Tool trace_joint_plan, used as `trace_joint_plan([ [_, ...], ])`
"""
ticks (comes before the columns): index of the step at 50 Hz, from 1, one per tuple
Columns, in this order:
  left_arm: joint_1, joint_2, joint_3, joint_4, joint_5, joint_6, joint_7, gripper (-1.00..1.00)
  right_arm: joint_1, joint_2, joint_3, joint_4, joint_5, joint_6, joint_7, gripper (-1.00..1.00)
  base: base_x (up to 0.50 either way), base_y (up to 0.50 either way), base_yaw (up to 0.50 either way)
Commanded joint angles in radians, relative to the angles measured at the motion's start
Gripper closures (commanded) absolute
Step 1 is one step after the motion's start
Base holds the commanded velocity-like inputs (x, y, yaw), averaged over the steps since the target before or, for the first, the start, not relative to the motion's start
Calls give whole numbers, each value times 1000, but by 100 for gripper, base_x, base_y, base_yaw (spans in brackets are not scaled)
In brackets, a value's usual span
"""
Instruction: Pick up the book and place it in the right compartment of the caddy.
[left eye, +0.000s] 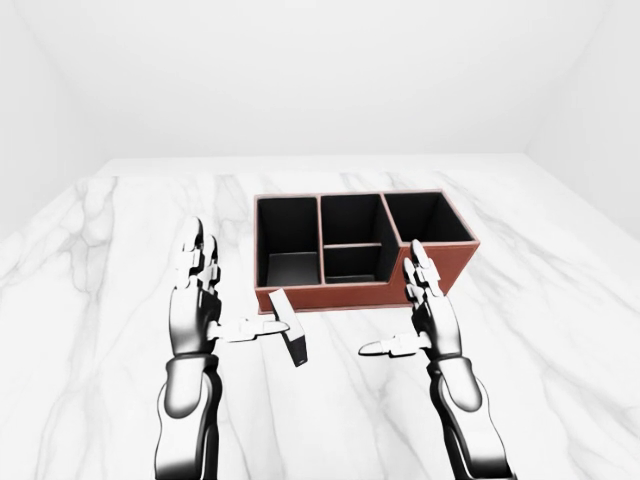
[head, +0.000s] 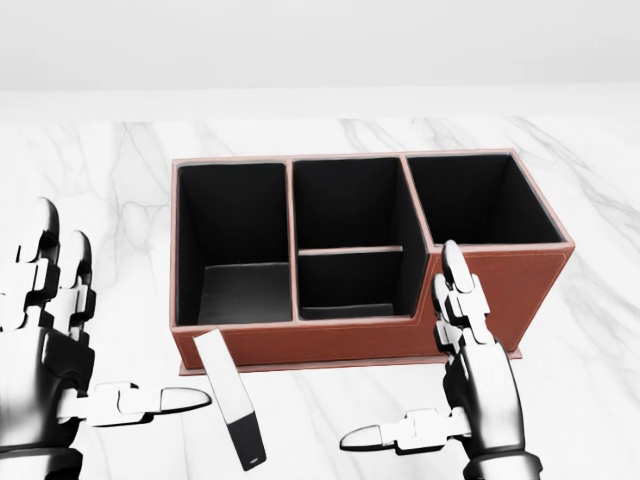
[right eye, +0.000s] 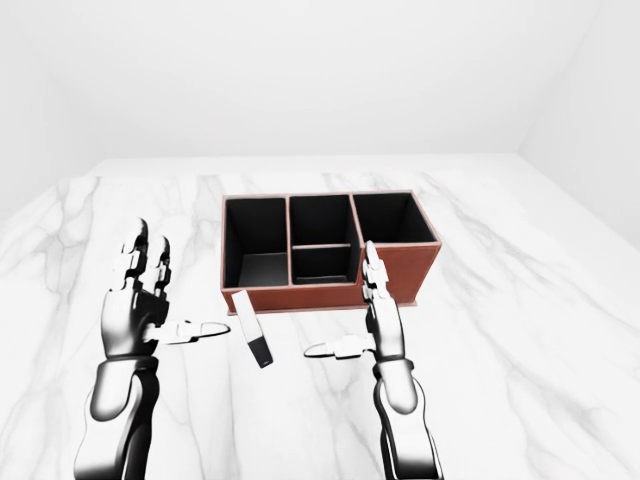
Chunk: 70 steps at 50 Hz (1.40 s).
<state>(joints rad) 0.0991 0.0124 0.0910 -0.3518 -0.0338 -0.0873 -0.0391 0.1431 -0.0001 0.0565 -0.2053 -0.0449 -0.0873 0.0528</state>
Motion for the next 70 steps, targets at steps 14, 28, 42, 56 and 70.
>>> trace_joint_plan([
  [14, 22, -5, 0, -54, -19, 0, -10, -100, 28, -1, 18, -42, -1, 0, 6, -100, 0, 0, 0],
  [28, 17, -5, -6, -79, -5, 0, -4, -100, 44, -3, 50, -44, -20, 0, 3, -100, 0, 0, 0],
  [42, 19, -5, -8, -67, -3, 0, -11, -100, 67, -2, 95, -19, -27, 0, 2, -100, 0, 0, 0],
  [56, 21, -6, -13, -66, -1, 0, -13, -100, 77, -10, 198, 111, -75, 0, -29, -100, 0, 0, 0],
  [70, 23, -6, -14, -64, -2, 0, -16, -100, 72, -10, 231, 177, -106, 0, -39, -100, 0, 0, 0],
])
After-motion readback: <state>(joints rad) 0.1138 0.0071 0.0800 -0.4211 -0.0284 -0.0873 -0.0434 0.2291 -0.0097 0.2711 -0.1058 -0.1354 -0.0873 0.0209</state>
